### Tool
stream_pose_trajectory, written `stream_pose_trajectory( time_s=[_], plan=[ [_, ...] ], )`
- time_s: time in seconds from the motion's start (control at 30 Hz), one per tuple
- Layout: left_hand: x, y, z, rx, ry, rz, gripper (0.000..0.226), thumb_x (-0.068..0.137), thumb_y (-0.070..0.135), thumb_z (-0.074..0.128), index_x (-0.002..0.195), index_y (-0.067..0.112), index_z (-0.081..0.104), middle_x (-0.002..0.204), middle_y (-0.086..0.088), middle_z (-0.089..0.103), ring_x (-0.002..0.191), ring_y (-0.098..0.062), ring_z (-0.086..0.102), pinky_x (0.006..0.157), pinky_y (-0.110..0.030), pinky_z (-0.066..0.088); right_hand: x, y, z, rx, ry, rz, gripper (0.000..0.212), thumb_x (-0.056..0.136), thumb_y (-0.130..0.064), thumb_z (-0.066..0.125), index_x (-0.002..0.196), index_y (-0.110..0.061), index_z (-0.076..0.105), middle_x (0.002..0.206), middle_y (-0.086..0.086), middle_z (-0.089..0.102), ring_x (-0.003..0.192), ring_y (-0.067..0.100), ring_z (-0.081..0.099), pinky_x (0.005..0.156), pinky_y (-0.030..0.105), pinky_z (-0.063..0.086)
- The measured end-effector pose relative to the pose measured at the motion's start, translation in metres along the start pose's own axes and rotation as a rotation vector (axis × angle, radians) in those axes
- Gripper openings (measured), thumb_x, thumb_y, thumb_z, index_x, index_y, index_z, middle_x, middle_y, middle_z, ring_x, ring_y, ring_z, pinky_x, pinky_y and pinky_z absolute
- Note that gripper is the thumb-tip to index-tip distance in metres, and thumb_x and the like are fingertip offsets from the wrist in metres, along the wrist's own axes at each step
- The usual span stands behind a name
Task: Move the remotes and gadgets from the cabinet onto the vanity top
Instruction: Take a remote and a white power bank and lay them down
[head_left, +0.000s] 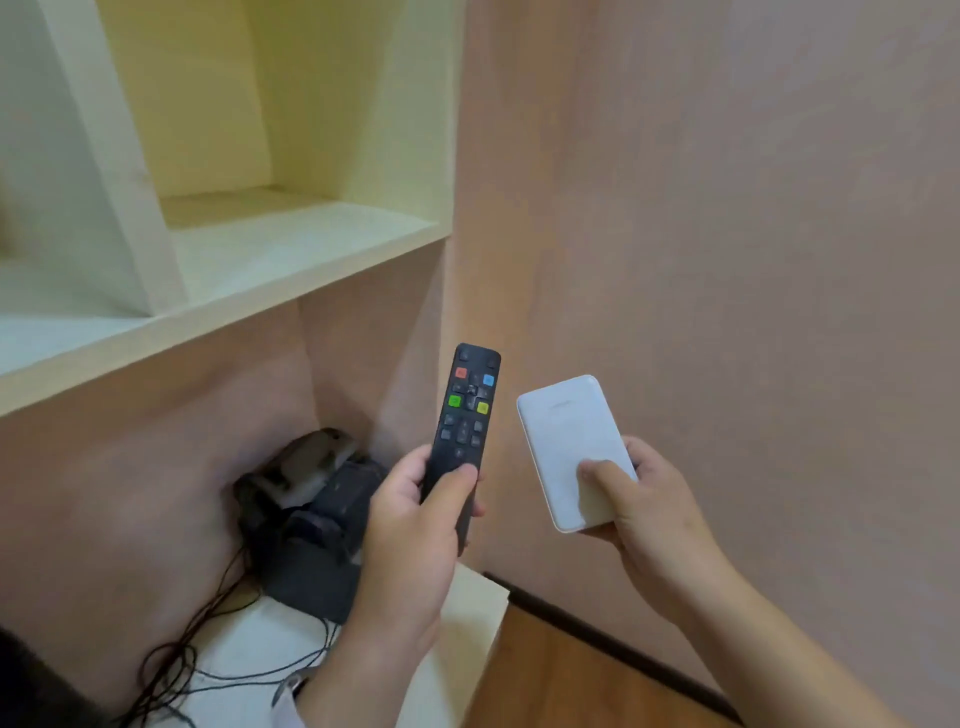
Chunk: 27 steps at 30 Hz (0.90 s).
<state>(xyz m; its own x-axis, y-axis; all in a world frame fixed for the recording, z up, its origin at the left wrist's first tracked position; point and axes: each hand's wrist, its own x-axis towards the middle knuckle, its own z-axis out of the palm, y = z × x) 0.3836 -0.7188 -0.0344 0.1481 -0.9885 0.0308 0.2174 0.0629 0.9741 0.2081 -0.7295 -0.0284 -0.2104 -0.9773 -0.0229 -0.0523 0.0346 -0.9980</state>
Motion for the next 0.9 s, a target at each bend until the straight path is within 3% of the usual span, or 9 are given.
stream_pose_trajectory(
  time_s=[0.27, 0.43, 0.57, 0.7, 0.9],
  plan=[
    [-0.049, -0.019, 0.073, -0.007, -0.249, -0.117, 0.017, 0.095, 0.019, 0.054, 0.095, 0.026, 0.069, 0.075, 0.008, 0.069, 0.063, -0.009, 0.055, 0.061, -0.026, 0.041, -0.068, 0.011, -0.094, 0.034, 0.303, 0.042, 0.012, 0.090, -0.011, 0.056, 0.097, -0.014, 0.065, 0.097, 0.007, 0.069, 0.081, 0.022, 0.066, 0.063, 0.035, 0.057],
    [-0.111, -0.030, 0.124, 0.011, -0.400, -0.144, 0.017, 0.095, 0.018, 0.053, 0.096, 0.023, 0.070, 0.078, 0.004, 0.070, 0.063, -0.012, 0.054, 0.060, -0.028, 0.040, -0.141, 0.017, -0.163, 0.094, 0.457, 0.061, 0.014, 0.090, -0.010, 0.055, 0.100, -0.013, 0.064, 0.101, 0.009, 0.068, 0.087, 0.024, 0.066, 0.065, 0.037, 0.059],
    [-0.185, -0.039, 0.168, 0.027, -0.530, -0.193, 0.017, 0.096, 0.018, 0.052, 0.099, 0.020, 0.069, 0.081, 0.002, 0.068, 0.065, -0.013, 0.053, 0.061, -0.028, 0.039, -0.224, 0.031, -0.226, 0.136, 0.582, 0.055, 0.013, 0.089, -0.011, 0.054, 0.100, -0.009, 0.062, 0.097, 0.010, 0.066, 0.081, 0.023, 0.064, 0.059, 0.030, 0.054],
    [-0.270, -0.039, 0.217, 0.049, -0.677, -0.193, 0.016, 0.095, 0.018, 0.052, 0.101, 0.019, 0.067, 0.078, 0.005, 0.069, 0.066, -0.012, 0.054, 0.059, -0.027, 0.039, -0.321, 0.042, -0.286, 0.187, 0.726, 0.051, 0.013, 0.088, -0.013, 0.057, 0.100, -0.010, 0.062, 0.098, 0.014, 0.066, 0.079, 0.024, 0.062, 0.068, 0.041, 0.053],
    [-0.419, -0.052, 0.278, 0.082, -0.962, -0.230, 0.015, 0.095, 0.014, 0.052, 0.095, 0.016, 0.068, 0.077, 0.003, 0.068, 0.064, -0.013, 0.054, 0.058, -0.029, 0.039, -0.476, 0.059, -0.359, 0.261, 0.994, 0.039, 0.014, 0.090, -0.010, 0.055, 0.103, -0.010, 0.061, 0.104, 0.013, 0.065, 0.086, 0.026, 0.063, 0.063, 0.033, 0.055]
  ],
)
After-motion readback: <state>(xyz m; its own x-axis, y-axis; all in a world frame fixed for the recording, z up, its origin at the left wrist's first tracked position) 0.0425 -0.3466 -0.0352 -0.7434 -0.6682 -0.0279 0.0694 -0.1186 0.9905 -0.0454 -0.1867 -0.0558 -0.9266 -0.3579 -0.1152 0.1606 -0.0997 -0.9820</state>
